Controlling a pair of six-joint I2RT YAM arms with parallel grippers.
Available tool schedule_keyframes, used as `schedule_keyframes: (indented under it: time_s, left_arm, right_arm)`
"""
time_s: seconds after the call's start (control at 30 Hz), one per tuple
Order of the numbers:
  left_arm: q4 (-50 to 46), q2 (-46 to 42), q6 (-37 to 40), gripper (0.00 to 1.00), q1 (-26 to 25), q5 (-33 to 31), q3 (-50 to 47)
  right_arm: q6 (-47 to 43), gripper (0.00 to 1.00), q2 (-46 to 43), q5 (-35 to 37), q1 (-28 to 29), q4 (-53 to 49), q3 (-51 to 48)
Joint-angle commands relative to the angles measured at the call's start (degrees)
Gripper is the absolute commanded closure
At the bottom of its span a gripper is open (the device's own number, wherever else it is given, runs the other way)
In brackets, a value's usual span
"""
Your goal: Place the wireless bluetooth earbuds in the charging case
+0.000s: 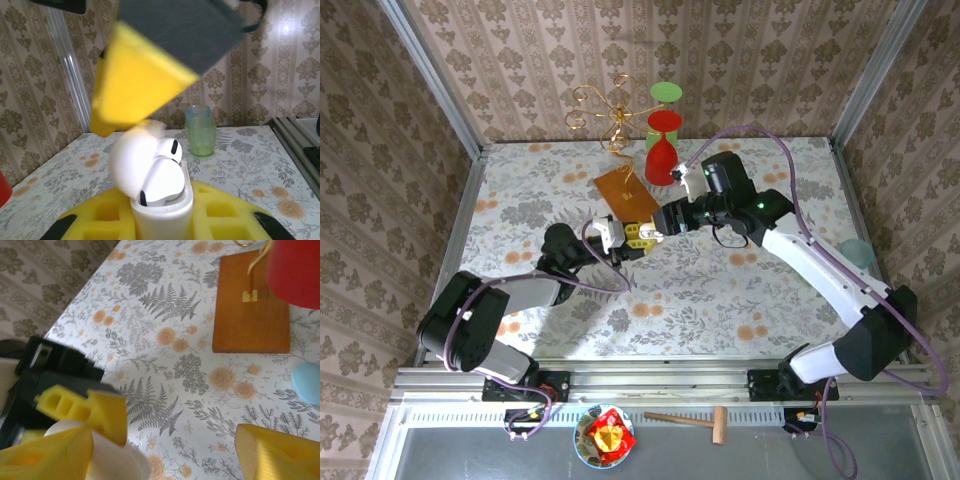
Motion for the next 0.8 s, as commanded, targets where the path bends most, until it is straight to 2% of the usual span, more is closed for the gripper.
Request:
schedule_keyframes:
  time_s: [0.0,0.17,0.3,0.5,0.73,0.77]
  left_arm:
    - [3.17,-1.21,-1.75,1.00,0.39,-1.28,1.09]
    - [3.29,-1.34,-4.66,0.99,0.47,1.63,1.36]
    - [2.11,-2.02,-7.83,0.97,0.40,4.71,1.23]
    - [-0.80,-5.55,-7.43,0.96,-0.40,4.87,-0.55]
    - [-1.84,-7.01,-8.29,0.97,-1.01,5.27,-0.45]
    - [-1.97,-6.99,-8.38,0.97,-1.18,5.37,-0.28]
  right_arm:
    - [-4.82,0.23,-4.06,-3.66,0.31,-1.26,-2.68]
    - [-7.08,0.23,-7.45,-6.89,0.31,5.80,-6.44]
    - [-15.93,0.24,-10.98,-12.35,0.39,11.26,-12.34]
    - [-26.47,0.42,-11.38,-14.69,0.39,9.80,-13.74]
    - [-28.49,0.60,-7.88,-17.55,0.58,7.86,-11.21]
    - [-28.51,0.60,-7.79,-17.96,0.63,7.89,-11.12]
